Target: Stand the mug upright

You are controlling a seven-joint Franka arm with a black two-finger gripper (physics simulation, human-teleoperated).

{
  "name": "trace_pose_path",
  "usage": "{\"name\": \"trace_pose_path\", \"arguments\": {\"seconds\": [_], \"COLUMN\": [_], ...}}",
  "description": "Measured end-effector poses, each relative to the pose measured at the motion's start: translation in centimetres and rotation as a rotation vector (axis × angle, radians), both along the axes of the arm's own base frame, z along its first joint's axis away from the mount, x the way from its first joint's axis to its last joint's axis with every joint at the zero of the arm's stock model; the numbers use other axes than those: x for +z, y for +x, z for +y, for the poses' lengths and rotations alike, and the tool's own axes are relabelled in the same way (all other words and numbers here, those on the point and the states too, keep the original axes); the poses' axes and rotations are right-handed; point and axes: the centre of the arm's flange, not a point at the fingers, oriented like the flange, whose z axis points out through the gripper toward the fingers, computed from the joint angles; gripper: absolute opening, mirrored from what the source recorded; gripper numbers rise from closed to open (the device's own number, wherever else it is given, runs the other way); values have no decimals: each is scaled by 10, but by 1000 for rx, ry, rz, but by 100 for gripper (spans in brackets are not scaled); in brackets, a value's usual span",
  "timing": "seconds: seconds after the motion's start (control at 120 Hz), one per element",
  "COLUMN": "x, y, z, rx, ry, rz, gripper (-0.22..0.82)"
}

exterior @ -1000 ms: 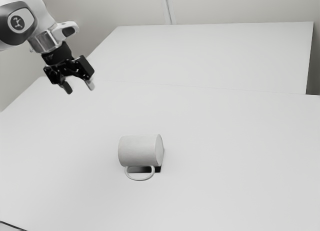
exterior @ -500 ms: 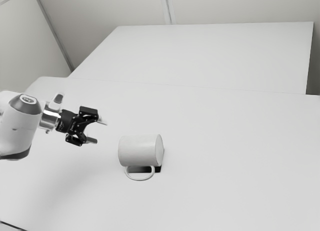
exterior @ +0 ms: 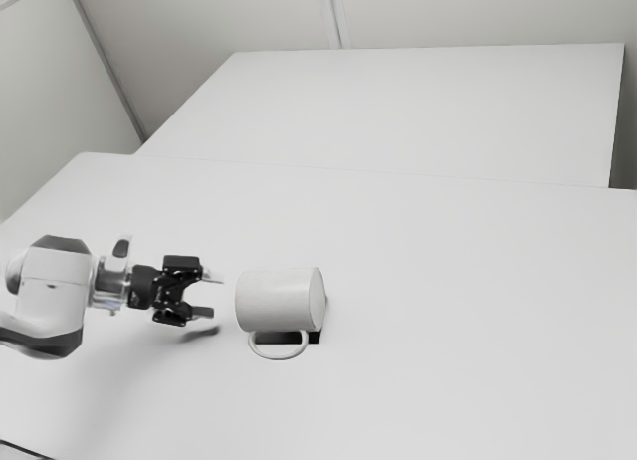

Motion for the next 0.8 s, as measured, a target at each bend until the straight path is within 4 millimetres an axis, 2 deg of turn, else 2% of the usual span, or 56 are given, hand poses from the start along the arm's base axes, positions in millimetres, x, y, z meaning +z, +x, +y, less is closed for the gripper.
{"name": "trace_pose_path", "arguments": {"seconds": [0.142, 0.35, 0.8], "x": [1, -14, -13], "y": [2, 7, 25], "z": [-9, -20, -51], "rx": [-34, -67, -93], "ry": [-36, -60, -82], "rz": [-80, -129, -239], "gripper": [60, 60, 60]}}
